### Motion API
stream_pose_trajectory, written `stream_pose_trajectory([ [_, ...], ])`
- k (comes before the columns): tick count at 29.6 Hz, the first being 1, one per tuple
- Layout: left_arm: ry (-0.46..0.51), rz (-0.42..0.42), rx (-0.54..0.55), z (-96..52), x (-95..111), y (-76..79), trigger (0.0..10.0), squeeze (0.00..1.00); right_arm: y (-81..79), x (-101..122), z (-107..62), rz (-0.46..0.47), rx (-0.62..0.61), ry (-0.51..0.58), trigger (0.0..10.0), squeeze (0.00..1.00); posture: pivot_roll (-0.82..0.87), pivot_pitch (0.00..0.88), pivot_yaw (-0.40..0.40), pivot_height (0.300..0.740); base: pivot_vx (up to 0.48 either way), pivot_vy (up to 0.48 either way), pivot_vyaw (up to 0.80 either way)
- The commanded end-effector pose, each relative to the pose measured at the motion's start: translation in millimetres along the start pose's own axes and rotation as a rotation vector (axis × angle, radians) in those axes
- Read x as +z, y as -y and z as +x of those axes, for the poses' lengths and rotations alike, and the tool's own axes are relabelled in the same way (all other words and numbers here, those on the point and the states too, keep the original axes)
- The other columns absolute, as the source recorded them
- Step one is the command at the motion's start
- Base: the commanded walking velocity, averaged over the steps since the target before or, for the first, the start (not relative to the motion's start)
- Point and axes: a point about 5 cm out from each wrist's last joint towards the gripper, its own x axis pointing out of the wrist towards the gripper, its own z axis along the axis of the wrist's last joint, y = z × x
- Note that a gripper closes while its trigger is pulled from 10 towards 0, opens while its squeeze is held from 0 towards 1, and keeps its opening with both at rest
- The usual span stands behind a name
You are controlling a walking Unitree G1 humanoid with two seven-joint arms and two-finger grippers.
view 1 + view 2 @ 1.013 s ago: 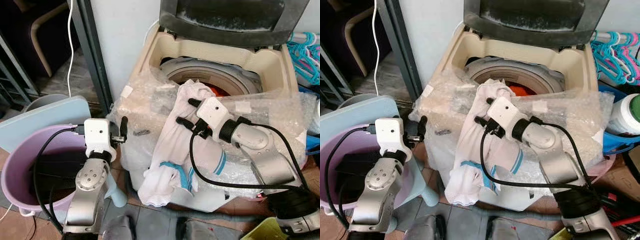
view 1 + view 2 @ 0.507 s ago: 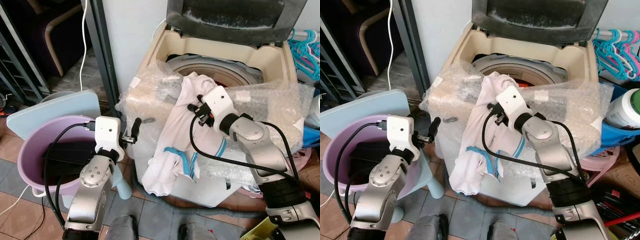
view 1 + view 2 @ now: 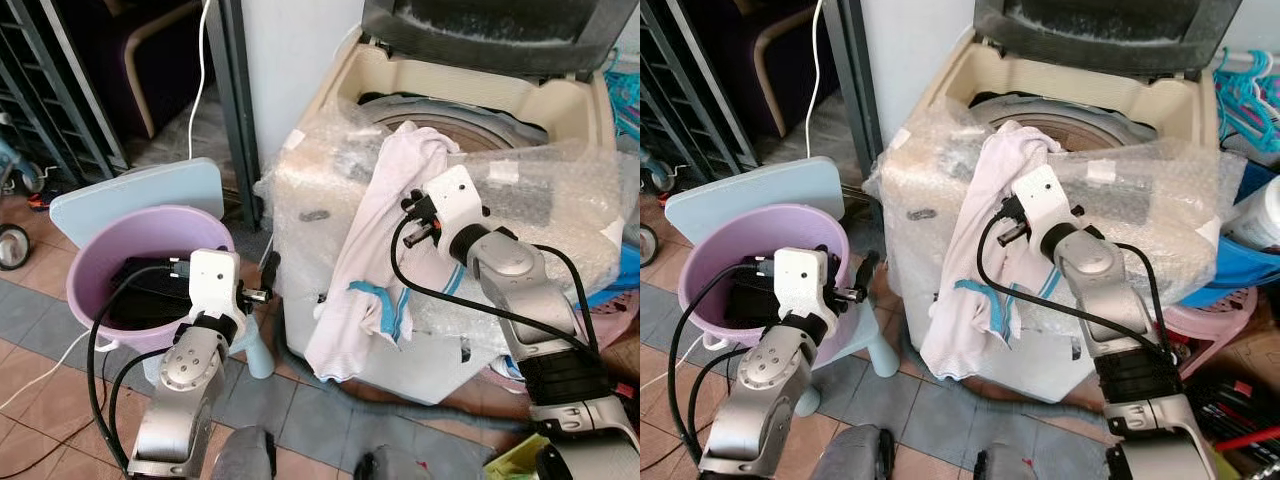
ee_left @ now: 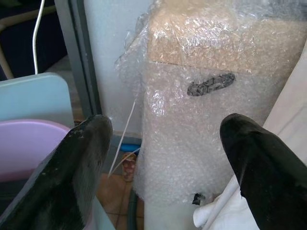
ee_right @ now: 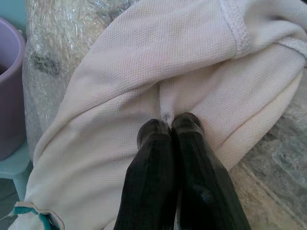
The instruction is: Clothes washing
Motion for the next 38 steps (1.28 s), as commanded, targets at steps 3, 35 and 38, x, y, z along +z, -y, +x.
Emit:
stream_pose_trajectory([
  [3, 0.001, 0.005, 0.007, 0.7, 1.2, 0.0, 10.0, 0.0, -0.2, -15.5, 1.1, 0.025, -0.008, -0.072, 0.0, 0.0, -0.02, 0.121, -0.01, 0.74, 0.0, 0.0, 0.0],
  [35, 0.043, -0.022, 0.056, 2.8, 8.2, -7.1, 10.0, 0.0, 106.0, 107.9, 19.4, 0.004, -0.427, 0.347, 0.0, 0.0, -0.01, 0.119, -0.014, 0.74, 0.0, 0.0, 0.0],
  [38, 0.041, -0.025, 0.062, 2.1, 8.0, -7.9, 10.0, 0.0, 107.7, 109.5, 19.6, -0.003, -0.43, 0.36, 0.0, 0.0, -0.01, 0.123, -0.012, 0.74, 0.27, 0.0, 0.0],
])
